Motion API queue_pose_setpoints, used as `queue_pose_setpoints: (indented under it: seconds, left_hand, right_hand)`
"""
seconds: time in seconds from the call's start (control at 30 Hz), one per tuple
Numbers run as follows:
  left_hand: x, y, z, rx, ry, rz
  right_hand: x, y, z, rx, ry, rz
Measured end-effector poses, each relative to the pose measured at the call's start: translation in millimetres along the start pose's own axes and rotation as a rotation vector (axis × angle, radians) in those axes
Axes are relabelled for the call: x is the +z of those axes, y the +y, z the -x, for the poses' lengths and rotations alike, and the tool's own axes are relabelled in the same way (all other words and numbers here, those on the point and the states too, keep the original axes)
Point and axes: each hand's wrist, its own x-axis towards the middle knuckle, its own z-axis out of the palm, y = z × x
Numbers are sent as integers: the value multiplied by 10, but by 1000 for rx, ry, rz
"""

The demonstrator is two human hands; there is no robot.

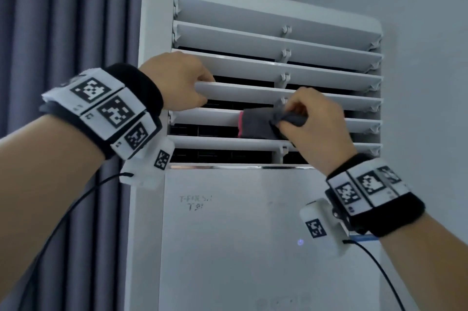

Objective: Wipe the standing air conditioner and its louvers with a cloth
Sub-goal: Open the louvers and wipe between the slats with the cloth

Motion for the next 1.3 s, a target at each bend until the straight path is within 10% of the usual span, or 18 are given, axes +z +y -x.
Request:
queue_pose_setpoints:
  seconds: [0.33, 1.0, 1.3]
  left_hand:
    - [148, 855, 4, 188, 202, 215]
    - [894, 1150, -167, 33, 391, 158]
    - [929, 1202, -195, -54, 430, 174]
  right_hand:
    - [-541, 725, 77, 81, -56, 136]
    - [-111, 544, -20, -215, 47, 66]
    - [-598, 1458, 269, 52, 140, 261]
